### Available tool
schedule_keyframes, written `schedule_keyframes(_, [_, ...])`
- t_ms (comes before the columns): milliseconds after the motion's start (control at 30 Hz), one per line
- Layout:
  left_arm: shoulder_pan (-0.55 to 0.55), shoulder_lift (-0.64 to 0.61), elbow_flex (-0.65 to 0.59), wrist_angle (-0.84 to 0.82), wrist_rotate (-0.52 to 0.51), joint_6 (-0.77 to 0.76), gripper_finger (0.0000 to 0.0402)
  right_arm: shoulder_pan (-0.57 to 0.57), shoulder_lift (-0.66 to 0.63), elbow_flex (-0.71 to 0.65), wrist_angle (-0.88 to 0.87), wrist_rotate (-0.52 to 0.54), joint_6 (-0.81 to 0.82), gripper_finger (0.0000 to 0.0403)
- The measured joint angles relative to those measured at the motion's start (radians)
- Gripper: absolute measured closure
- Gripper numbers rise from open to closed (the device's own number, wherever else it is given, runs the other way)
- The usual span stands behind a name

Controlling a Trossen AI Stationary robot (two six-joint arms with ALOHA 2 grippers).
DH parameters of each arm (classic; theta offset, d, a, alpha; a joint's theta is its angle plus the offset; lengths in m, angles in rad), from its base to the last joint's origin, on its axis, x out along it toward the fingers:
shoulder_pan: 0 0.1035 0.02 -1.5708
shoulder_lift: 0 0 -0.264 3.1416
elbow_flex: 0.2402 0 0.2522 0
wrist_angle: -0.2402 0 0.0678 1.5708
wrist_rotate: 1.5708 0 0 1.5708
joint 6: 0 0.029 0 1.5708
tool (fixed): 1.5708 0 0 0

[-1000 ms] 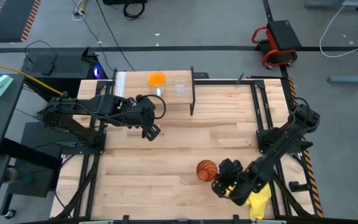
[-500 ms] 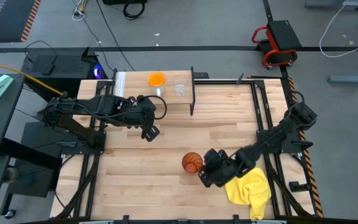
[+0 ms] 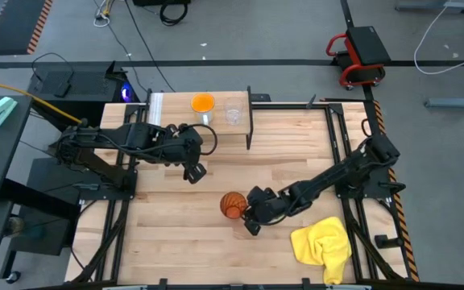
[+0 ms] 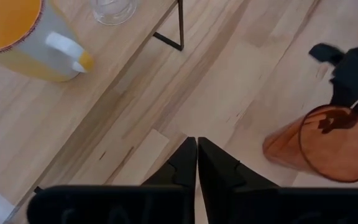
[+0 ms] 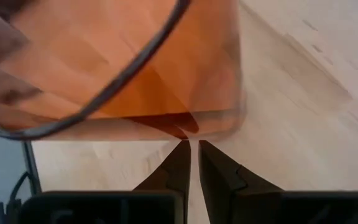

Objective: Stack small to large cups/mugs on shelf
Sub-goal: Put the orange cup on the shelf

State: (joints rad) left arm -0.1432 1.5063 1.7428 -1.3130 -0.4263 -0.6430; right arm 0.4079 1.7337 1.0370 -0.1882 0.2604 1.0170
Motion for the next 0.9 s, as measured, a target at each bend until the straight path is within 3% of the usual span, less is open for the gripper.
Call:
schedule_keyframes(533, [0.0,0.0,0.0,0.001,-0.007,-0.022,0.0382,-0.155,0.045,0.0,0.175,-0.059,-0.139,0.0365])
schedule_keyframes(900, [0.0,0.0,0.0,0.0,-0.025,-0.026,0.0371,-0.191,0.043,0.0,0.259,-0.09,-0.183,0.0365])
